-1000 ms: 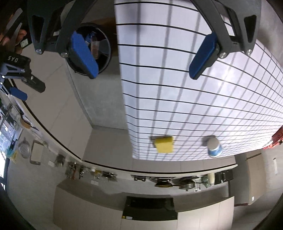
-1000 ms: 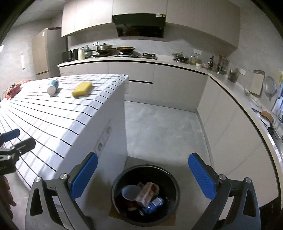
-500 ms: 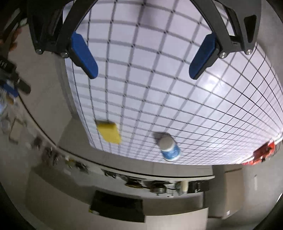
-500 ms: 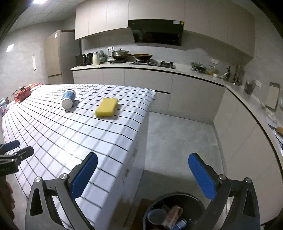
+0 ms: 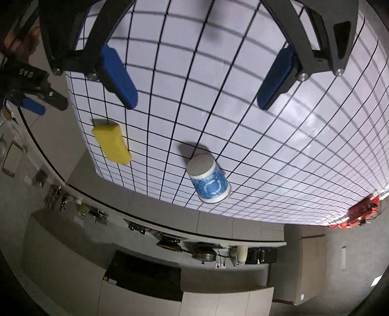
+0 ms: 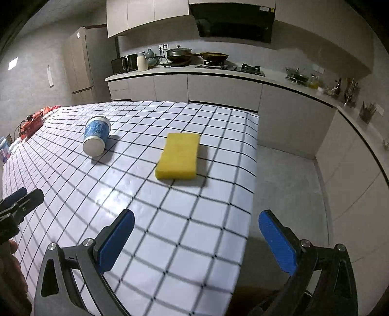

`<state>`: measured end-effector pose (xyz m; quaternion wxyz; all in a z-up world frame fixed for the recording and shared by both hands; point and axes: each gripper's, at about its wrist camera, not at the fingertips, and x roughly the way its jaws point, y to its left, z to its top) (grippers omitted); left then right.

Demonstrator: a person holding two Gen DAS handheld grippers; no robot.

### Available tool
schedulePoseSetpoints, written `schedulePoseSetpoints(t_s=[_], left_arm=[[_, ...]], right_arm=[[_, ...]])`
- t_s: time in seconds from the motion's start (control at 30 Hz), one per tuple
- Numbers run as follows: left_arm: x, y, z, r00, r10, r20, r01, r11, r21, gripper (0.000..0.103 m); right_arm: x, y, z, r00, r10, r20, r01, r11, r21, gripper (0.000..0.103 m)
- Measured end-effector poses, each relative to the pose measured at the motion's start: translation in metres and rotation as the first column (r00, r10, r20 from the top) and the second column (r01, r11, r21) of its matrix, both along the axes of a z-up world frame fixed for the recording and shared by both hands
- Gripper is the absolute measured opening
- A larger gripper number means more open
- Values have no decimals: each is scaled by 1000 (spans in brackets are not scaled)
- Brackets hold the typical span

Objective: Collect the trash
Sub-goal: 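Grasp the blue-patterned paper cup with the left tool while the right grasps the yellow sponge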

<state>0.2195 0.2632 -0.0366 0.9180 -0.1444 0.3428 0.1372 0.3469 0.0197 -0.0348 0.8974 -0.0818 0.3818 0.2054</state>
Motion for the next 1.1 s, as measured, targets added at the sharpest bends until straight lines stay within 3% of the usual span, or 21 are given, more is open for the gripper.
schedulePoseSetpoints(t_s=[0.13, 0.43, 0.8, 1.1], left_arm=[[26, 10, -7, 1000, -3, -16, 3, 1000, -6, 97], [83, 27, -24, 999, 1, -55, -4, 999, -50, 97], [154, 49, -35, 994, 7, -111, -13, 999, -51, 97], [167, 55, -45, 981, -49, -186, 44, 999, -27, 85]], right_arm=[[27, 23, -16, 999, 20, -48, -20, 1000, 0, 78], [81, 62, -45, 990, 65, -128, -67, 998, -15, 77], [148, 91, -56, 988, 54, -147, -61, 997, -43, 73], [175, 118, -53, 989, 31, -145, -44, 996, -83, 69]])
